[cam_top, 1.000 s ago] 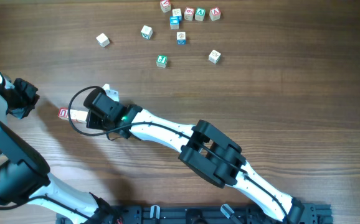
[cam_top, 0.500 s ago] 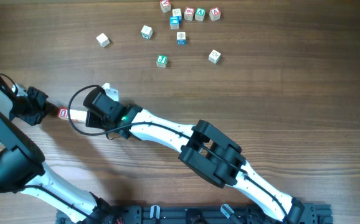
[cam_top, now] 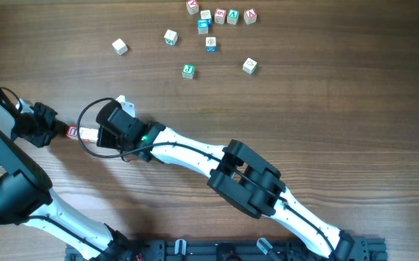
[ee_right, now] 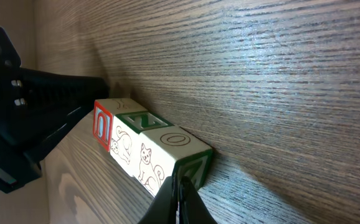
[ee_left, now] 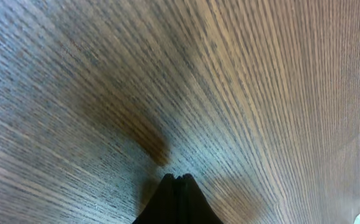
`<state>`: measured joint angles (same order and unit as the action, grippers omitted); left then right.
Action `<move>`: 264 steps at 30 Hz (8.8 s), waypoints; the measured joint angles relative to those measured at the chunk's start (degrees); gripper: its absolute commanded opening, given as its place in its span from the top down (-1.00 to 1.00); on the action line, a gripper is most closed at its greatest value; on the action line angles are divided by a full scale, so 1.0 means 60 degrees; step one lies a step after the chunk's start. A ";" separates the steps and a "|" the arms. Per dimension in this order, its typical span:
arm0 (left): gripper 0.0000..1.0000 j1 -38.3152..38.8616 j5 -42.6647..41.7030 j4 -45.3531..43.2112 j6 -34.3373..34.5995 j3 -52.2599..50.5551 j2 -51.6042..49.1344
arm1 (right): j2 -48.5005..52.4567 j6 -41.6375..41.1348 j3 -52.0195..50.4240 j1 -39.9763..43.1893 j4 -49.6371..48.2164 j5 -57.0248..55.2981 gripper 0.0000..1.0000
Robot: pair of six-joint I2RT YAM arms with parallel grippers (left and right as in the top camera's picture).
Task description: Form a horizontal line
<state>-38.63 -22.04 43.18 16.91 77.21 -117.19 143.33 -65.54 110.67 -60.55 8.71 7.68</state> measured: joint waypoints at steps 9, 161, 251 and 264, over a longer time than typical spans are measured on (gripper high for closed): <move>0.92 0.0000 -0.0033 0.0022 0.0000 0.0000 0.0000 | 0.0004 -0.0623 -0.0004 0.0000 0.0510 0.0004 0.91; 0.92 0.0255 0.0699 0.0470 0.0324 0.0000 0.0000 | 0.0004 -0.0725 -0.0051 0.0117 0.1053 -0.0036 0.91; 0.92 0.1745 -0.1213 -0.0623 -0.1789 0.0015 0.4215 | -0.1450 0.3559 0.0280 0.4269 0.6513 0.0306 0.91; 0.92 0.3920 0.2262 0.0517 -0.2973 -0.0011 0.3683 | -0.1588 0.4728 0.0127 0.4306 0.9599 -0.1111 0.91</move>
<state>-15.11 -8.47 46.28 -0.93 77.14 -95.09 133.80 -37.17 111.44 -34.72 66.30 1.02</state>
